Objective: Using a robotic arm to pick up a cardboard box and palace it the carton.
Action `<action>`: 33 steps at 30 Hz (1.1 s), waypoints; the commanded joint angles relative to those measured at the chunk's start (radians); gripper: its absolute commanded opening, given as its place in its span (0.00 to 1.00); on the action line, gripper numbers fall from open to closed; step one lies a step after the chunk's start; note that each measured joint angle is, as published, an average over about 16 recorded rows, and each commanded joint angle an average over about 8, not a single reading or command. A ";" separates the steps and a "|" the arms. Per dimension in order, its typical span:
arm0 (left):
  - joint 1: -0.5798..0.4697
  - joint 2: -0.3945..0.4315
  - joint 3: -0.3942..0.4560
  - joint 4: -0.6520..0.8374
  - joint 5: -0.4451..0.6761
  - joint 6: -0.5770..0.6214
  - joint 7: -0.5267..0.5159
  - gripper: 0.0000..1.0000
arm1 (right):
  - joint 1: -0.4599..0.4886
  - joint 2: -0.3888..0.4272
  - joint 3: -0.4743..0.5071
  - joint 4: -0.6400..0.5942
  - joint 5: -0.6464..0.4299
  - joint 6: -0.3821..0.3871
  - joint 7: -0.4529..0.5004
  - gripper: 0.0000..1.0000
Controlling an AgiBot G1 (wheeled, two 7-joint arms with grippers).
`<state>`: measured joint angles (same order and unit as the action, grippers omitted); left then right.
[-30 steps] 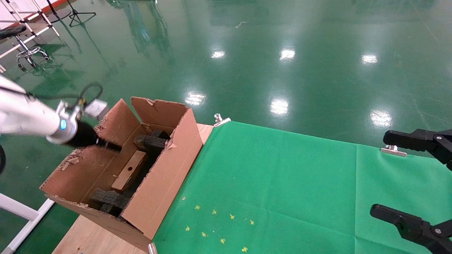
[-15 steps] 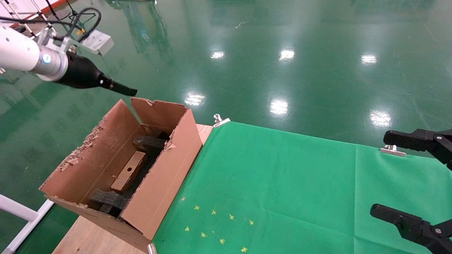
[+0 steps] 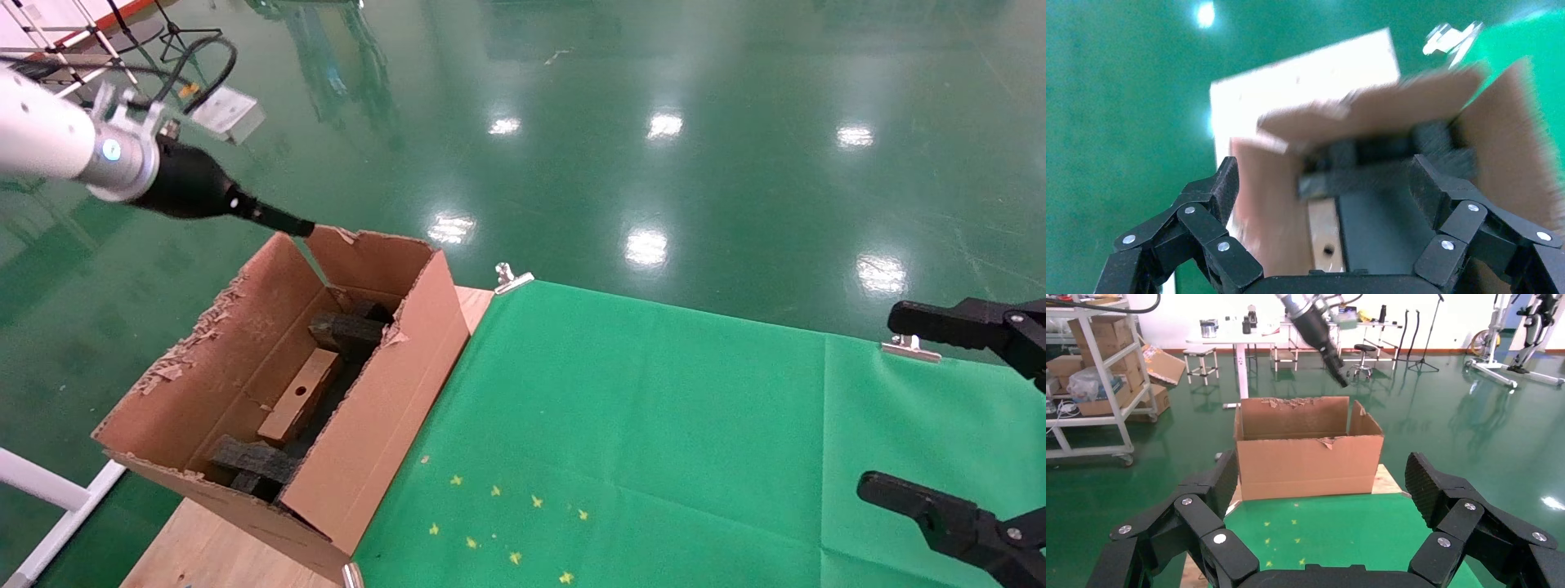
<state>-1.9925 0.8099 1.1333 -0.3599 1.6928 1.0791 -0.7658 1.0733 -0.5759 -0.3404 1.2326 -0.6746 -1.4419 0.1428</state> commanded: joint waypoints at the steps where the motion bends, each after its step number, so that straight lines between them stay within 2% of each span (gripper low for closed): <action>1: 0.017 -0.003 -0.015 -0.016 -0.017 0.006 0.010 1.00 | 0.000 0.000 0.000 0.000 0.000 0.000 0.000 1.00; 33: 0.530 -0.115 -0.493 -0.533 -0.556 0.240 0.334 1.00 | 0.000 0.000 0.000 0.000 0.000 0.000 0.000 1.00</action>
<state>-1.4609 0.6951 0.6390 -0.8946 1.1356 1.3198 -0.4311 1.0733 -0.5759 -0.3405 1.2326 -0.6746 -1.4418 0.1428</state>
